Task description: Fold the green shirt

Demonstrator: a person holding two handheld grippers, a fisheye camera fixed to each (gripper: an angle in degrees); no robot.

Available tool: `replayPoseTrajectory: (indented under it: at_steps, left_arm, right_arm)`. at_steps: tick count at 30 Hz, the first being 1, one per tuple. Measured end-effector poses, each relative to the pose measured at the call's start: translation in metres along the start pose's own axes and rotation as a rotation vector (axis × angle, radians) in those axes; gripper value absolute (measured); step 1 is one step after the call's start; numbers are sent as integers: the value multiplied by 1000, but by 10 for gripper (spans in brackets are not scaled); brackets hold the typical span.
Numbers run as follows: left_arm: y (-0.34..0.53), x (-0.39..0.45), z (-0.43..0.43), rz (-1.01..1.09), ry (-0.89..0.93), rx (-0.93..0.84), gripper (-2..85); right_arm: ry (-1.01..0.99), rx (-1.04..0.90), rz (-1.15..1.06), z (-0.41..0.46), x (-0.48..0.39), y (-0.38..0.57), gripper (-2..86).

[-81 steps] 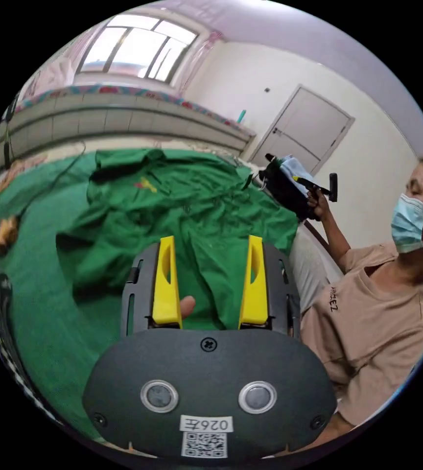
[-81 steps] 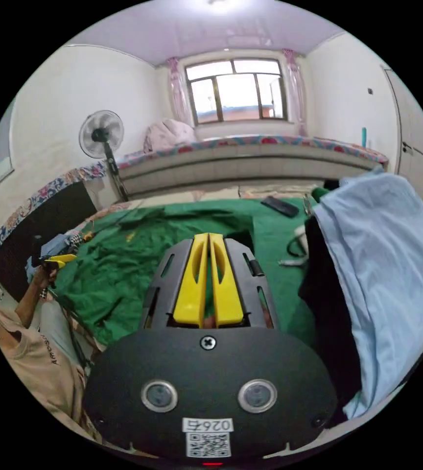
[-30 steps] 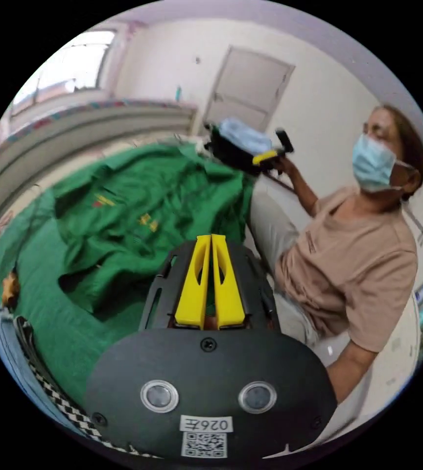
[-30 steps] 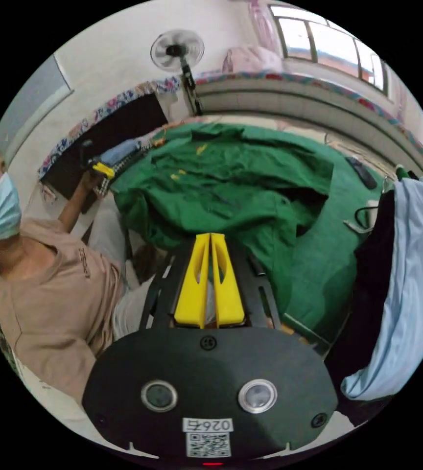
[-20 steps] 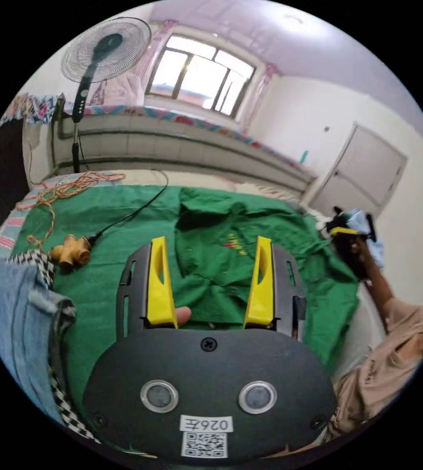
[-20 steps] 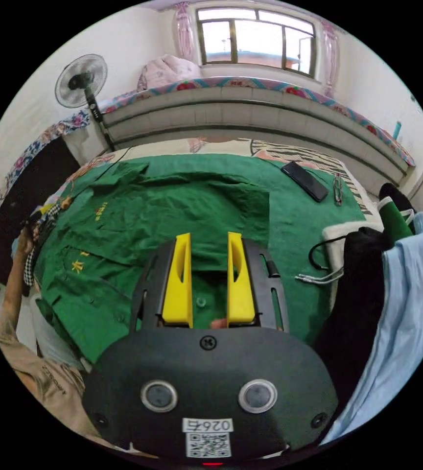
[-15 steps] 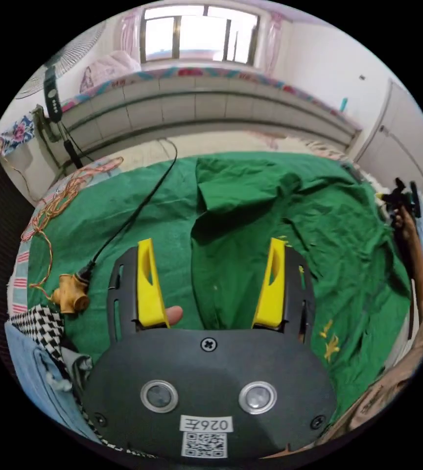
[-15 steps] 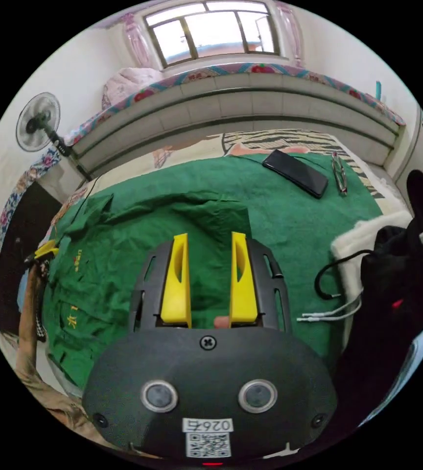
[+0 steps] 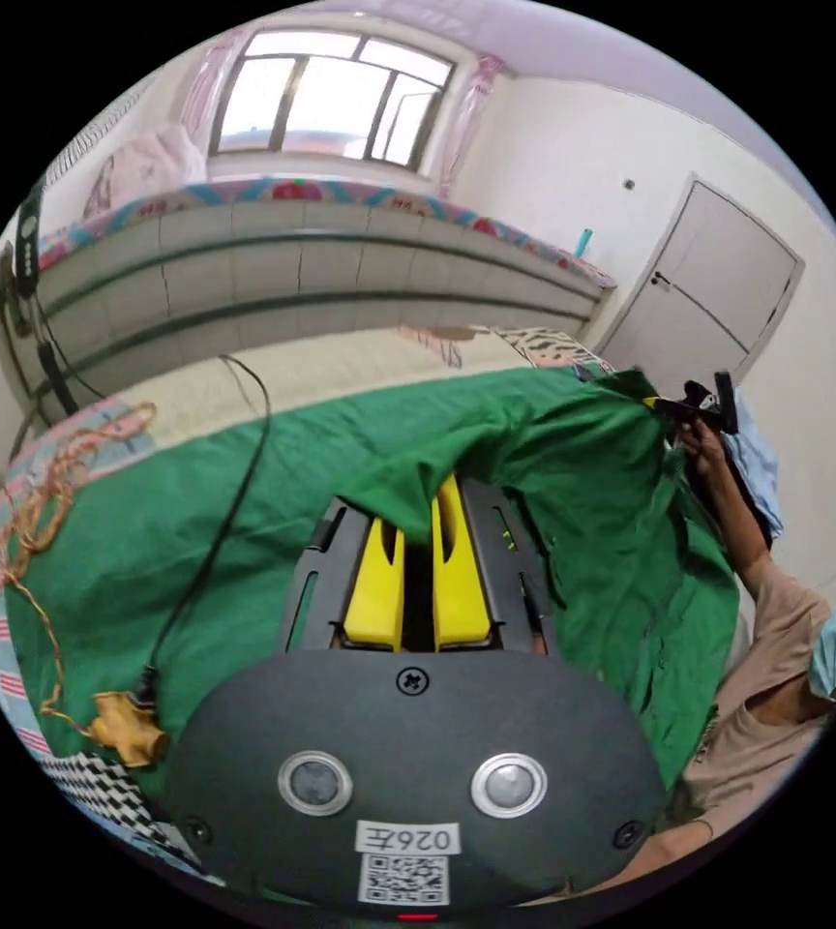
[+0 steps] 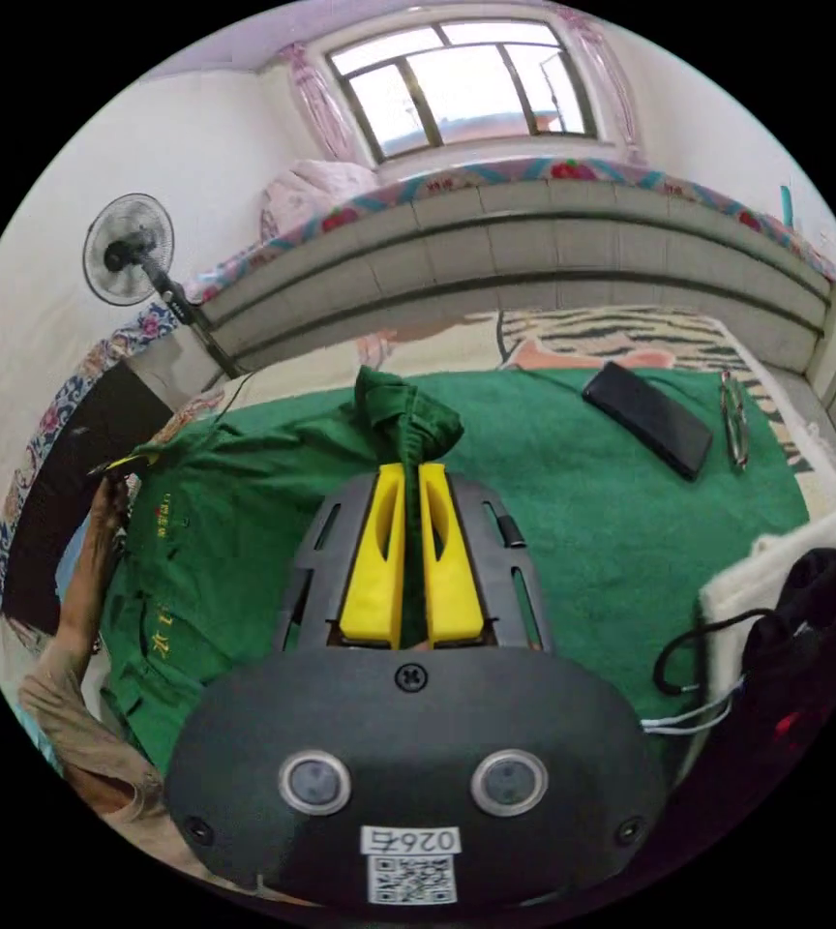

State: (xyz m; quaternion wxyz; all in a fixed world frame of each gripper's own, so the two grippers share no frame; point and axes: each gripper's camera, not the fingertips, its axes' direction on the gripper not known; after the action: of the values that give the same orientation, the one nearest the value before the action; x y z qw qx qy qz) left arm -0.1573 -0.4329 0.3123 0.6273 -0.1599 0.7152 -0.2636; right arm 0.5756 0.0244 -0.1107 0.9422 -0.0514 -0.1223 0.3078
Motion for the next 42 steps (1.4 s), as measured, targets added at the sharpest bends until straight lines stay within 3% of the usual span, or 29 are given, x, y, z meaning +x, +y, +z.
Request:
replayPoseTrajectory:
  at_steps: [2, 5, 9, 11, 13, 16, 18, 19, 20, 23, 26, 30, 32, 34, 36, 42]
  left_arm:
    - [-21, -30, 6, -92, -8, 0, 92]
    - [-20, -61, 28, -342, -79, -76, 165]
    - [11, -36, 29, -182, -28, -169, 180]
    - [56, -11, 12, -103, -103, -254, 207]
    - [99, 6, -8, -106, -167, -301, 218]
    - [169, 24, -40, -175, -103, -292, 236]
    - [199, 27, -37, -234, -21, -339, 226]
    - [209, 35, -37, -196, -92, -293, 198]
    - [207, 43, -33, -117, -171, -370, 164]
    - [193, 42, -43, -59, -110, -479, 64]
    - [198, 35, -82, -92, -96, -379, 74]
    - [191, 77, -136, 37, -213, -98, 163]
    - [174, 116, -147, 171, -274, -3, 212]
    - [160, 138, -141, 257, -245, 30, 194]
    - [144, 150, -117, 312, -205, -37, 164]
    - [113, 114, -7, 241, 40, -423, 246]
  right_arm:
    - [46, 57, -30, -3, -2, -10, 16]
    - [333, -114, 76, 35, 18, -32, 52]
    - [145, -87, 101, 5, 30, 1, 66]
    - [127, -153, 65, -5, 26, 34, 74]
    - [138, -222, 30, -14, 20, 77, 76]
    - [74, -257, 19, -34, 11, 153, 66]
    - [34, -464, -7, -19, 7, 208, 25]
    - [52, -532, -17, -13, 7, 221, 14]
    - [42, -391, 3, -28, 8, 239, 4]
    - [-17, -411, 132, -51, 25, 266, -6]
    - [110, -369, 155, -80, 16, 277, -9]
    - [201, -93, -27, -117, -49, 255, -9]
    - [178, -59, -124, -110, -76, 236, -9]
    - [168, -92, -237, -89, -102, 215, -9]
    - [219, -144, -393, -51, -133, 197, -4]
    - [223, -283, -575, 25, -163, 189, 30]
